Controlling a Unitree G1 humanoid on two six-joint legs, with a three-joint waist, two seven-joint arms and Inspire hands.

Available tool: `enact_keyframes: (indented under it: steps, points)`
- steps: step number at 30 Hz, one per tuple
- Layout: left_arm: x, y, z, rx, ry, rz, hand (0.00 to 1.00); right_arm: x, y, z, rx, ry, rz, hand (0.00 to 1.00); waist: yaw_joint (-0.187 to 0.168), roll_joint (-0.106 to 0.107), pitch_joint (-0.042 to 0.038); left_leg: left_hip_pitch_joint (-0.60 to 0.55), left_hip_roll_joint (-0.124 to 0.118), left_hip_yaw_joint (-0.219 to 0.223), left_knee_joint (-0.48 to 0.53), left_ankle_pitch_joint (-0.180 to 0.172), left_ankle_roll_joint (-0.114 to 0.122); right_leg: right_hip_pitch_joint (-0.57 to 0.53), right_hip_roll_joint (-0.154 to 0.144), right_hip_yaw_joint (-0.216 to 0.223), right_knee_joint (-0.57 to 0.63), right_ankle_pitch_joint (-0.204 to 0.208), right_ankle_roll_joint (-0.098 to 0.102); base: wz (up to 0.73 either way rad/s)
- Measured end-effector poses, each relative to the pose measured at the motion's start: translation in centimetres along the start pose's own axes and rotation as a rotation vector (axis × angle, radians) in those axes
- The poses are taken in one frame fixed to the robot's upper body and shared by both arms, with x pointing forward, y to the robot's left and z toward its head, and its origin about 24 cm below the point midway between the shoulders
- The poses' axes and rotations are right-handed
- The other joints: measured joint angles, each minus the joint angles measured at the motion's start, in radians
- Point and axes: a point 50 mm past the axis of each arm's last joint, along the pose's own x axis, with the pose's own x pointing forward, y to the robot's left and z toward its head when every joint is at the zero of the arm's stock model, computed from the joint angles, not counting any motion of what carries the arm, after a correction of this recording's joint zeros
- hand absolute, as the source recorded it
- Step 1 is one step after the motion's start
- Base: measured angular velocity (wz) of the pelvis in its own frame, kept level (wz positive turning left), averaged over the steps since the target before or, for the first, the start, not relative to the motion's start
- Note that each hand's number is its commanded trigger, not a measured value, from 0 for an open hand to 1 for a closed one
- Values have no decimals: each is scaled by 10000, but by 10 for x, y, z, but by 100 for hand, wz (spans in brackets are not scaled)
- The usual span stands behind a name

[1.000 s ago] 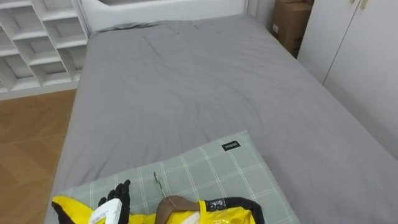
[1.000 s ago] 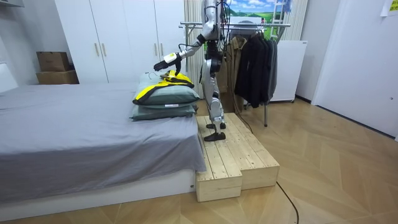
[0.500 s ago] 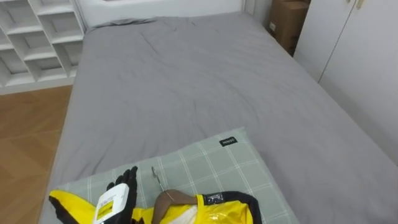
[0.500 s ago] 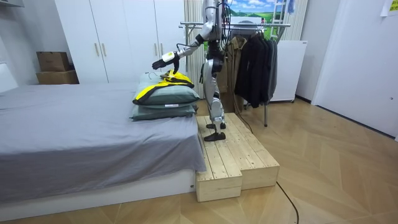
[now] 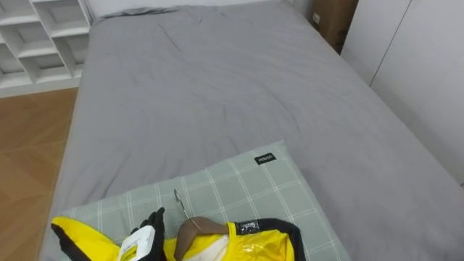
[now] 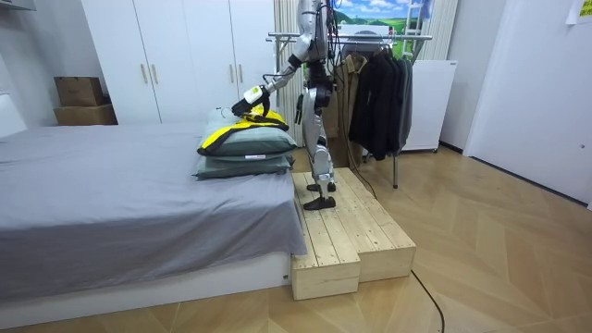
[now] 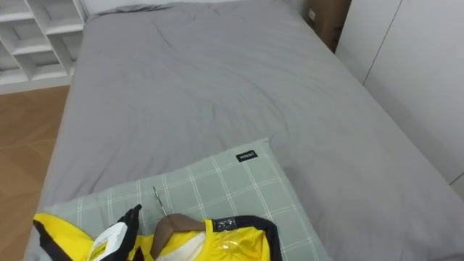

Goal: Hang clothes

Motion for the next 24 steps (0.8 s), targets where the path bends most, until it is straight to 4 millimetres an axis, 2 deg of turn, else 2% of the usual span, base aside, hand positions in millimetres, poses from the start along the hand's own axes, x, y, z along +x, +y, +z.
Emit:
enact_keyframes:
  steps: [7, 14, 17, 20, 24]
  points:
    - [-4, -11, 3, -442, -76, -499, 0, 1, 7, 2, -144, -43, 106, 0, 10, -81, 53, -37, -2, -4, 32, 5, 7, -25, -5, -18, 31, 0, 0, 0]
    - [-8, -20, -11, -566, 605, -1279, 0, 1, 12, 1, -375, 80, 252, 0, 24, -104, 64, -65, 5, 20, 33, 6, 6, -71, 5, -40, 51, 0, 0, -1]
    - [-8, -21, -13, -541, 687, -1471, 0, 2, 12, 2, -492, 207, 316, 0, 42, -104, 51, -71, 4, 34, 32, 6, 6, -76, 6, -39, 57, 0, 0, 0]
    - [-11, -25, -21, -417, 1004, -1733, 0, 2, 13, 3, -695, 243, 358, 0, 53, -122, -12, -35, 7, 49, 31, 7, 4, -48, 10, -40, 51, 0, 0, 0]
    - [-14, -29, -26, -382, 1145, -1939, 0, 2, 14, 3, -845, 263, 373, 0, 68, -126, -21, 105, 5, 100, -20, 7, 4, 53, 10, -21, 35, 0, 0, -2]
